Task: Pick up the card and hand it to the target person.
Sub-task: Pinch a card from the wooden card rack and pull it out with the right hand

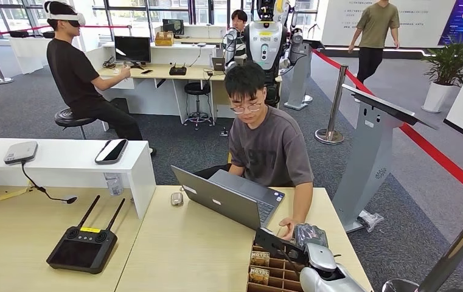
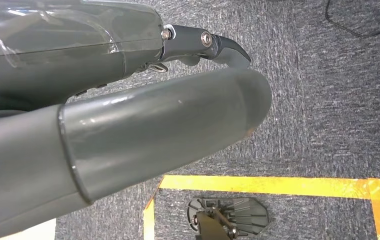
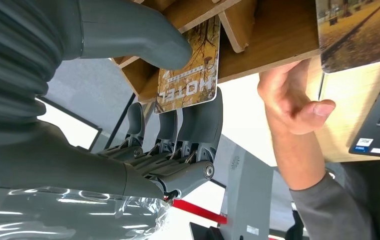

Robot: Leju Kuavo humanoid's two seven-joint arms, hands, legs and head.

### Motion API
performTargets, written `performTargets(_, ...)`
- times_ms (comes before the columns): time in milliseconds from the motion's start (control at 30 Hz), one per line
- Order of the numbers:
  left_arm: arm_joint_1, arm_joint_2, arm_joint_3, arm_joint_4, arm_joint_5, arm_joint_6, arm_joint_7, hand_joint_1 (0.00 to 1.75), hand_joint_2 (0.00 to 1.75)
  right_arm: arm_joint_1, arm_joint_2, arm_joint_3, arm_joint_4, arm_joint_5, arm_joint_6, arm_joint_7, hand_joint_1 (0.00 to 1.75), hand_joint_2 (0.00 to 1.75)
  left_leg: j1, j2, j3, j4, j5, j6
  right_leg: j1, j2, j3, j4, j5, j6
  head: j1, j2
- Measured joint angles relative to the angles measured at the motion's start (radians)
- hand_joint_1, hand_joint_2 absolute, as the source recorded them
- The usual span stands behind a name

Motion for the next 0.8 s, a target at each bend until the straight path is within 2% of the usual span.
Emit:
performTargets(600, 0.001, 0.000, -0.006, 0.000, 0.006, 0.004, -0.002, 0.00, 0.00, 0.000, 0.000, 0.008, -0.047, 0.021, -0.007, 0.036, 1.03, 1.75, 0.000, 0.000, 0.000, 0.000, 0.000, 0.000, 0.000, 0.000, 0.000, 0.000, 0.000, 0.000, 0.000, 0.000)
performTargets(800, 0.001, 0.000, -0.006, 0.000, 0.009, 0.006, -0.002, 0.00, 0.00, 0.000, 0.000, 0.017, -0.050, 0.024, -0.007, 0.040, 1.23, 1.75, 0.000, 0.000, 0.000, 0.000, 0.000, 0.000, 0.000, 0.000, 0.000, 0.000, 0.000, 0.000, 0.000, 0.000)
